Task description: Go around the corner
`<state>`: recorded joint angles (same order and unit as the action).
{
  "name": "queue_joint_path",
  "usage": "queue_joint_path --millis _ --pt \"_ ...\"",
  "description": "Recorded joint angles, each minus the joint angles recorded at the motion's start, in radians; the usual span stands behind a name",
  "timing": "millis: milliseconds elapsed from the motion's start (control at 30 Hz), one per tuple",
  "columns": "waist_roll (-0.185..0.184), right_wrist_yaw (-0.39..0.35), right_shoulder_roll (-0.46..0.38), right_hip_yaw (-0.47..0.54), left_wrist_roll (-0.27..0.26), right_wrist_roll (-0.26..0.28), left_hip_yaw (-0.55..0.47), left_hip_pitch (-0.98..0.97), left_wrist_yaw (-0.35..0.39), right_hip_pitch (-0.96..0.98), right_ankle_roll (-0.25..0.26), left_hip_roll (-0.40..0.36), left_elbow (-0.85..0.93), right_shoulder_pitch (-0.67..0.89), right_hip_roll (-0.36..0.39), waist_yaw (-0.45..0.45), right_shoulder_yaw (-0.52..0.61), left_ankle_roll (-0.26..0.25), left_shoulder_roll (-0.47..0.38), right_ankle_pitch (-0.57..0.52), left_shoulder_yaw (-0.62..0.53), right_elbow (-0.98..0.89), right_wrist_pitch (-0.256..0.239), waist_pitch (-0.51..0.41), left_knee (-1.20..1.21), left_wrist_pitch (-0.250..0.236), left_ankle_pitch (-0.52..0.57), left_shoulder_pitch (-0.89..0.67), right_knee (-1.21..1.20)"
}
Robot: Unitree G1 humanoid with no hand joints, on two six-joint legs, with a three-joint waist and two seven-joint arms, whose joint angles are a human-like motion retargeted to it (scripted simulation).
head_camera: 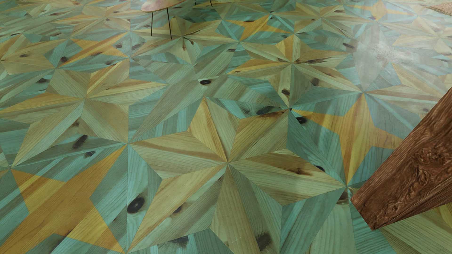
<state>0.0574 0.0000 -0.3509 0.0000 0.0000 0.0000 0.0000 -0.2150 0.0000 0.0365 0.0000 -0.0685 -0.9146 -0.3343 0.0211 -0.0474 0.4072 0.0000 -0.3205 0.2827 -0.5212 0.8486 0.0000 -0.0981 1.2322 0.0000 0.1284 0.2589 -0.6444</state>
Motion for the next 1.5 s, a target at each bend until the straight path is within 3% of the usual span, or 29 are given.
queue_joint_path --millis 67,100,167,200,267,300,333,367,433,467,533,633,667,700,733,767,833,900,933,1000,1100,1133,1200,1233,1333,1367,1433,1467,1500 --pt "0.037 0.0 -0.008 0.0 0.0 0.0 0.0 -0.126 0.0 -0.175 0.0 -0.029 0.003 0.022 -0.037 0.091 -0.021 0.0 -0.026 0.026 -0.075 -0.096 0.0 -0.003 -0.39 0.0 0.113 0.048 0.095" --pt "0.03 0.0 -0.018 0.0 0.0 0.0 0.0 -0.184 0.0 -0.234 0.0 -0.009 0.005 0.05 -0.032 0.117 -0.031 0.0 -0.027 0.055 -0.078 -0.126 0.0 0.008 -0.578 0.0 0.06 0.063 0.119" --pt "0.017 0.0 -0.035 0.0 0.0 0.0 0.0 -0.26 0.0 -0.315 0.0 0.034 0.003 0.101 -0.041 0.172 -0.067 0.0 -0.03 0.11 -0.096 -0.162 0.0 0.025 -0.768 0.0 -0.397 0.078 0.116" --pt "0.024 0.0 -0.036 0.0 0.0 0.0 0.0 -0.283 0.0 -0.352 0.0 0.054 0.011 0.117 -0.061 0.201 -0.083 0.0 -0.037 0.103 -0.109 -0.161 0.0 0.025 -0.765 0.0 -0.465 0.091 0.096" --pt "0.053 0.0 -0.022 0.0 0.0 0.0 0.0 -0.339 0.0 -0.413 0.0 0.03 -0.003 0.108 -0.126 0.231 -0.119 0.0 -0.042 -0.066 -0.116 -0.125 0.0 0.029 -0.681 0.0 -0.089 0.109 0.005" --pt "0.092 0.0 -0.01 0.0 0.0 0.0 0.0 -0.359 0.0 -0.366 0.0 -0.026 -0.015 0.086 -0.172 0.215 -0.129 0.0 -0.039 -0.248 -0.119 -0.1 0.0 0.045 -0.601 0.0 0.085 0.111 -0.131" --pt "0.115 0.0 -0.009 0.0 0.0 0.0 0.0 -0.334 0.0 -0.292 0.0 -0.058 -0.051 0.076 -0.185 0.187 -0.07 0.0 -0.045 -0.392 -0.101 -0.027 0.0 0.047 -0.524 0.0 0.118 0.101 -0.32" --pt "0.135 0.0 -0.009 0.0 0.0 0.0 0.0 -0.299 0.0 -0.15 0.0 -0.114 -0.05 0.047 -0.201 0.157 -0.065 0.0 -0.051 -0.398 -0.081 -0.026 0.0 0.053 -0.501 0.0 0.089 0.08 -0.547" --pt "0.134 0.0 -0.015 0.0 0.0 0.0 0.0 -0.082 0.0 0.058 0.0 -0.147 -0.05 0.019 -0.167 0.047 -0.007 0.0 -0.05 -0.114 -0.024 -0.013 0.0 0.02 -0.583 0.0 -0.035 0.027 -0.789" --pt "0.124 0.0 -0.02 0.0 0.0 0.0 0.0 0.03 0.0 0.164 0.0 -0.148 -0.019 -0.008 -0.142 -0.015 0.011 0.0 -0.065 -0.052 -0.035 -0.004 0.0 0.018 -0.641 0.0 -0.111 0.001 -0.795" --pt "0.09 0.0 -0.034 0.0 0.0 0.0 0.0 0.264 0.0 0.302 0.0 -0.108 0.105 -0.06 -0.101 -0.145 0.016 0.0 -0.092 -0.043 0.015 0.046 0.0 0.005 -0.771 0.0 -0.273 -0.017 -0.569" --pt "0.082 0.0 -0.057 0.0 0.0 0.0 0.0 0.49 0.0 0.427 0.0 -0.071 0.252 -0.118 -0.135 -0.26 0.016 0.0 -0.117 -0.08 0.08 0.112 0.0 0.041 -0.804 0.0 -0.539 -0.09 -0.016" --pt "0.088 0.0 -0.057 0.0 0.0 0.0 0.0 0.531 0.0 0.432 0.0 -0.065 0.282 -0.131 -0.143 -0.279 0.026 0.0 -0.123 -0.186 0.107 0.139 0.0 0.055 -0.803 0.0 -0.565 -0.116 0.112" --pt "0.096 0.0 -0.058 0.0 0.0 0.0 0.0 0.554 0.0 0.464 0.0 -0.067 0.296 -0.143 -0.146 -0.278 0.022 0.0 -0.122 -0.67 0.126 0.162 0.0 0.074 -0.821 0.0 -0.542 -0.138 0.516" --pt "0.1 0.0 -0.057 0.0 0.0 0.0 0.0 0.591 0.0 0.495 0.0 -0.051 0.307 -0.149 -0.132 -0.27 0.027 0.0 -0.119 -0.238 0.146 0.192 0.0 0.065 -0.803 0.0 -0.469 -0.138 0.123" --pt "0.095 0.0 -0.059 0.0 0.0 0.0 0.0 0.616 0.0 0.508 0.0 -0.024 0.293 -0.146 -0.11 -0.263 0.047 0.0 -0.107 -0.034 0.169 0.223 0.0 0.055 -0.724 0.0 -0.346 -0.118 -0.006" --pt "0.073 0.0 -0.051 0.0 0.0 0.0 0.0 0.499 0.0 0.513 0.0 0.061 0.16 -0.123 -0.038 -0.226 0.038 0.0 -0.069 -0.016 0.165 0.252 0.0 0.037 -0.311 0.0 -0.086 -0.08 -0.247" --pt "0.099 0.0 -0.042 0.0 0.0 0.0 0.0 0.232 0.0 0.367 0.0 0.056 0.031 -0.064 0.055 -0.169 0.077 0.0 -0.079 0.019 0.069 0.171 0.0 0.02 0.21 0.0 -0.127 -0.062 -0.201" --pt "0.126 0.0 -0.033 0.0 0.0 0.0 0.0 0.118 0.0 0.263 0.0 0.038 -0.005 -0.056 0.077 -0.096 0.06 0.0 -0.086 -0.019 0.006 0.097 0.0 0.016 0.308 0.0 -0.143 -0.038 -0.136" --pt "0.159 0.0 -0.019 0.0 0.0 0.0 0.0 -0.086 0.0 0.036 0.0 -0.004 -0.057 -0.016 0.086 0.023 0.027 0.0 -0.073 -0.09 -0.017 -0.038 0.0 0.017 0.185 0.0 -0.052 0.04 0.019" --pt "0.164 0.0 -0.021 0.0 0.0 0.0 0.0 -0.264 0.0 -0.208 0.0 0.003 -0.053 0.049 0.016 0.17 0.009 0.0 -0.053 -0.18 -0.04 -0.197 0.0 0.029 -0.433 0.0 0.157 0.144 0.156" --pt "0.142 0.0 -0.038 0.0 0.0 0.0 0.0 -0.294 0.0 -0.285 0.0 0.023 -0.036 0.068 -0.007 0.175 0.006 0.0 -0.045 -0.218 -0.048 -0.257 0.0 0.038 -0.617 0.0 0.032 0.169 0.166" --pt "0.119 0.0 -0.062 0.0 0.0 0.0 0.0 -0.371 0.0 -0.341 0.0 0.071 -0.05 0.078 -0.077 0.22 -0.029 0.0 -0.027 -0.313 -0.039 -0.366 0.0 0.061 -0.78 0.0 -0.375 0.168 0.155" --pt "0.121 0.0 -0.061 0.0 0.0 0.0 0.0 -0.39 0.0 -0.379 0.0 0.079 -0.042 0.08 -0.122 0.252 -0.044 0.0 -0.032 -0.403 -0.026 -0.378 0.0 0.052 -0.766 0.0 -0.402 0.166 0.137" --pt "0.159 0.0 -0.019 0.0 0.0 0.0 0.0 -0.487 0.0 -0.322 0.0 -0.018 -0.082 0.032 -0.188 0.207 -0.047 0.0 -0.053 -0.796 -0.014 -0.226 0.0 0.109 -0.551 0.0 0.072 0.119 -0.098" --pt "0.174 0.0 -0.008 0.0 0.0 0.0 0.0 -0.442 0.0 -0.239 0.0 -0.066 -0.091 0.029 -0.196 0.176 -0.03 0.0 -0.065 -0.762 -0.014 -0.148 0.0 0.081 -0.456 0.0 0.072 0.086 -0.296" --pt "0.161 0.0 -0.006 0.0 0.0 0.0 0.0 -0.198 0.0 -0.012 0.0 -0.135 -0.083 0.041 -0.168 0.102 0.04 0.0 -0.083 -0.274 0.01 -0.023 0.0 0.024 -0.511 0.0 -0.003 0.002 -0.672" --pt "0.132 0.0 -0.014 0.0 0.0 0.0 0.0 -0.073 0.0 0.116 0.0 -0.135 -0.068 0.021 -0.142 0.047 0.051 0.0 -0.091 -0.093 0.006 0.006 0.0 0.024 -0.573 0.0 -0.073 -0.037 -0.736" --pt "0.106 0.0 -0.03 0.0 0.0 0.0 0.0 0.094 0.0 0.178 0.0 -0.117 0.019 0.001 -0.118 -0.017 0.072 0.0 -0.12 -0.001 -0.001 0.029 0.0 -0.006 -0.651 0.0 -0.149 -0.048 -0.679"
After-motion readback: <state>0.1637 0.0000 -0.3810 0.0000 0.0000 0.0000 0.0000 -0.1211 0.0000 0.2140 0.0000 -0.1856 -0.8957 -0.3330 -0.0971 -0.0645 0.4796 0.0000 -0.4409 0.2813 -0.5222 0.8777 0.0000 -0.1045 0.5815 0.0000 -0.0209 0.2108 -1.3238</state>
